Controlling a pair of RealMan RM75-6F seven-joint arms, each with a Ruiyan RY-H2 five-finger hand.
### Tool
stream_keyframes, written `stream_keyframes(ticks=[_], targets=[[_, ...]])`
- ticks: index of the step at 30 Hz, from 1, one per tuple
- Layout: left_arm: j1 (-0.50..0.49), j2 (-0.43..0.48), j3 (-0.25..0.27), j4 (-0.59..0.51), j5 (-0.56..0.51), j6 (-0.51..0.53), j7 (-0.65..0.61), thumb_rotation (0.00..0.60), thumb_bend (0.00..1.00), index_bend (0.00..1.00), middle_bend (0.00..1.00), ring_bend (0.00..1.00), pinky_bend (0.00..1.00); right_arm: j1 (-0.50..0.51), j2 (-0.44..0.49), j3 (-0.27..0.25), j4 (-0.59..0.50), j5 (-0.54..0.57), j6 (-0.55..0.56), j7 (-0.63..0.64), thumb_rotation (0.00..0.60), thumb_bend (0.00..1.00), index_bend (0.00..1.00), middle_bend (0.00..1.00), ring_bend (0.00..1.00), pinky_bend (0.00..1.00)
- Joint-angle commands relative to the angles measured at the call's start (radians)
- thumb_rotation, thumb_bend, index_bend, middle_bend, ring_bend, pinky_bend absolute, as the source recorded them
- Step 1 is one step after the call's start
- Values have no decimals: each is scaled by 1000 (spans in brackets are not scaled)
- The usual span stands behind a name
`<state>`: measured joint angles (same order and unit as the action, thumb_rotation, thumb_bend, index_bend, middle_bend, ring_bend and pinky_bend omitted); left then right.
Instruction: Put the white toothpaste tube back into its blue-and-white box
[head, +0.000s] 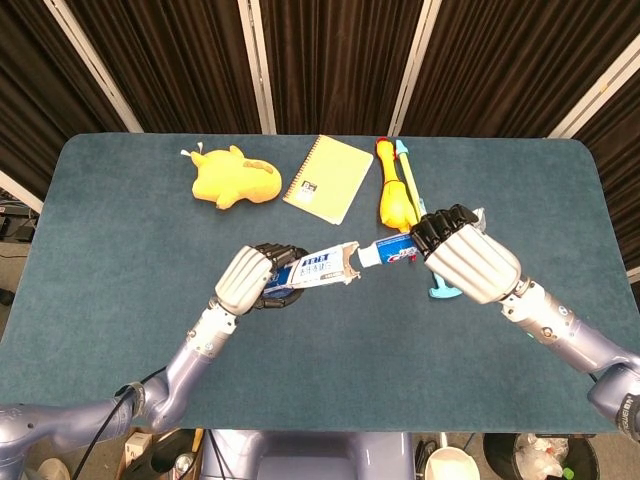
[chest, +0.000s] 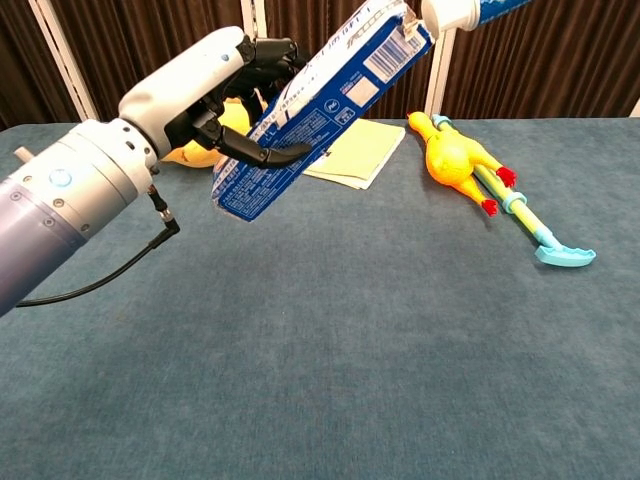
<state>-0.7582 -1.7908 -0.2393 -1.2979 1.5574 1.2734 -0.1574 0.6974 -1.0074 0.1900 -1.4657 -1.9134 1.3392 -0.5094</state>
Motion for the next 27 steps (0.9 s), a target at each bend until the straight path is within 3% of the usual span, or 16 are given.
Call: stream_keyframes(ticks=[1,27], targets=[[-5,-2,-6,-5,-12,-10,11,600,390,358,518,486,538,1,-3,2,3,-3,4,-4,600,449,767,643,584,669],[-43,-11,-55,-113,-120,-81,136,600,391,356,516,486,562,1,-35,-16,63,-49,45,-11,600,450,767,643,584,669]])
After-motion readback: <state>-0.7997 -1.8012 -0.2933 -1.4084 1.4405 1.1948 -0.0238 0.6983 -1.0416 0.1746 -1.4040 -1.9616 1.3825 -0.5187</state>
